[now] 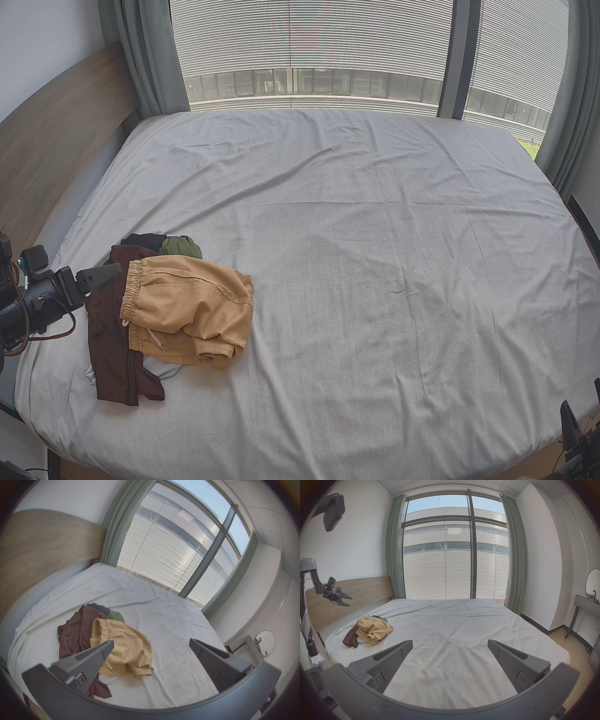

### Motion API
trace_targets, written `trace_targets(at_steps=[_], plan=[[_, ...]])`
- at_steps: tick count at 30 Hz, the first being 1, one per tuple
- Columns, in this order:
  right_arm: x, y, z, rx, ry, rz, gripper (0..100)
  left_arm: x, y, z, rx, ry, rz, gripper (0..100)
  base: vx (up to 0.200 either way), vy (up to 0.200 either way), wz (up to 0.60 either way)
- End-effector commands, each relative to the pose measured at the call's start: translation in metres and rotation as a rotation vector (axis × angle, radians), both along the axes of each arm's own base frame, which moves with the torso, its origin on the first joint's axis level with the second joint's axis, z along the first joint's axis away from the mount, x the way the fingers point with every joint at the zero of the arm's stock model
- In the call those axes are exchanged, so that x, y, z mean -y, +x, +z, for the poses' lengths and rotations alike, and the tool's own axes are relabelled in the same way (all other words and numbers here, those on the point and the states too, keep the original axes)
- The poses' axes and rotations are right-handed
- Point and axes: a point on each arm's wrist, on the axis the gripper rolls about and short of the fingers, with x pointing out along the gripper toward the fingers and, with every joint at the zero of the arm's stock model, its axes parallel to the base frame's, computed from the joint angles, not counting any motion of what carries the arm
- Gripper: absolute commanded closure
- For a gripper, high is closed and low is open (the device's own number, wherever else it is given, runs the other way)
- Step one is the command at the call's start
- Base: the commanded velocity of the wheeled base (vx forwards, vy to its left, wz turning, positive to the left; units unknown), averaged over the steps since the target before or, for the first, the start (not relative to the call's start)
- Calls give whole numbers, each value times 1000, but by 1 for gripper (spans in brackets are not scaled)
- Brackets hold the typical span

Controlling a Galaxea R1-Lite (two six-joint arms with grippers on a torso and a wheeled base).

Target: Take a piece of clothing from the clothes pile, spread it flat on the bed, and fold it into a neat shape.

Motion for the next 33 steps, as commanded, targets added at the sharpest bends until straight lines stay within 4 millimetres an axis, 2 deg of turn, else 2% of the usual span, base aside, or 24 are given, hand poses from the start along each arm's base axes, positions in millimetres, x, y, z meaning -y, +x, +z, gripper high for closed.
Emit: trace_targets(at_steps=[1,5,17,27,33], plan=[[0,0,-5,-1,1,1,0,-13,21,-23,-79,-19,32,0,0,0,0],[0,0,-5,-1,1,1,0,-17,34,-35,-70,-19,36,0,0,0,0],[0,0,-5,-1,4,0,0,-28,58,-65,-124,-39,55,0,0,0,0],[0,0,-5,-1,5,0,0,-30,78,-73,-140,-139,87,0,0,0,0],[0,0,-5,-1,4,0,0,-28,91,-89,-157,-143,77,0,0,0,0]])
